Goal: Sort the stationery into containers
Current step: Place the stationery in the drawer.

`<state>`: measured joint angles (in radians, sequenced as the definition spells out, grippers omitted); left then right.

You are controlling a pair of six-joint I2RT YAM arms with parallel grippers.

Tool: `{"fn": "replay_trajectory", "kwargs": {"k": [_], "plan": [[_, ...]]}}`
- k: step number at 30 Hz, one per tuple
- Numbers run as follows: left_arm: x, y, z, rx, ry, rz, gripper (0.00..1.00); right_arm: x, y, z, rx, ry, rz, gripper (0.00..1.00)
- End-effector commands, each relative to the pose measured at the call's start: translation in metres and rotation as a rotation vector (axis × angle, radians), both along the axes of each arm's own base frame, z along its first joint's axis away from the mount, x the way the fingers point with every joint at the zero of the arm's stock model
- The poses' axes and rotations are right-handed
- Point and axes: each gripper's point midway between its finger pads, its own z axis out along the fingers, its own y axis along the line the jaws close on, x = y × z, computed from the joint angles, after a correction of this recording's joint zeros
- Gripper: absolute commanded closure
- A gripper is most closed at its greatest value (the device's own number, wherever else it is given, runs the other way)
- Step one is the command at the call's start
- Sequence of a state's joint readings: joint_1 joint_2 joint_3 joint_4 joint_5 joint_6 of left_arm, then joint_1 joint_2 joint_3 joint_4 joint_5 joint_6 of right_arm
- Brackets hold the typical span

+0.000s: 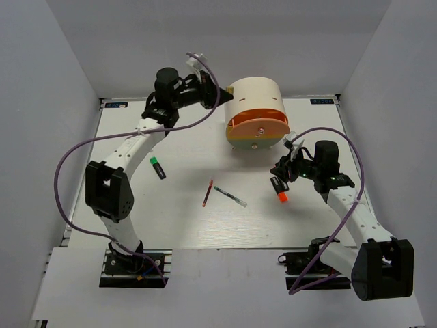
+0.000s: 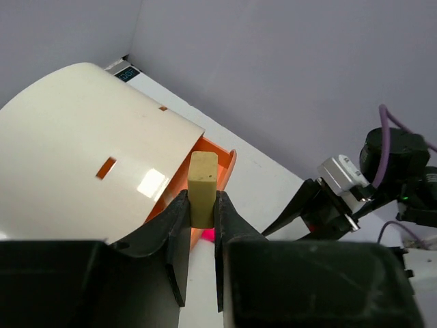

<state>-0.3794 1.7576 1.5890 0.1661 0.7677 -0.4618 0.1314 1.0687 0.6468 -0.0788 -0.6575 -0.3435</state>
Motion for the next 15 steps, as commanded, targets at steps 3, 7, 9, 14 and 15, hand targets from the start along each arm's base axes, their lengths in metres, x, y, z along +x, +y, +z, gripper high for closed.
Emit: {"fn": "replay_trajectory", "kwargs": {"k": [3, 7, 9, 14, 15], "plan": [[0.002, -0.03, 0.0, 0.111, -0.138, -0.011, 1.0, 0.009, 0.002, 0.026, 0.018, -0.083, -0.001, 0.57], [0.004, -0.049, -0.013, 0.153, -0.152, -0.007, 0.97, 0.007, 0.002, 0.023, 0.018, -0.075, -0.004, 0.56], [0.009, -0.053, -0.02, 0.183, -0.164, 0.013, 0.96, 0.008, 0.002, 0.024, 0.019, -0.08, -0.005, 0.54], [0.012, -0.066, -0.037, 0.237, -0.166, 0.028, 0.94, 0.005, 0.002, 0.02, 0.021, -0.073, -0.009, 0.53], [0.009, -0.069, -0.039, 0.244, -0.158, 0.027, 0.93, 0.005, 0.001, 0.02, 0.023, -0.077, -0.011, 0.53]]}}
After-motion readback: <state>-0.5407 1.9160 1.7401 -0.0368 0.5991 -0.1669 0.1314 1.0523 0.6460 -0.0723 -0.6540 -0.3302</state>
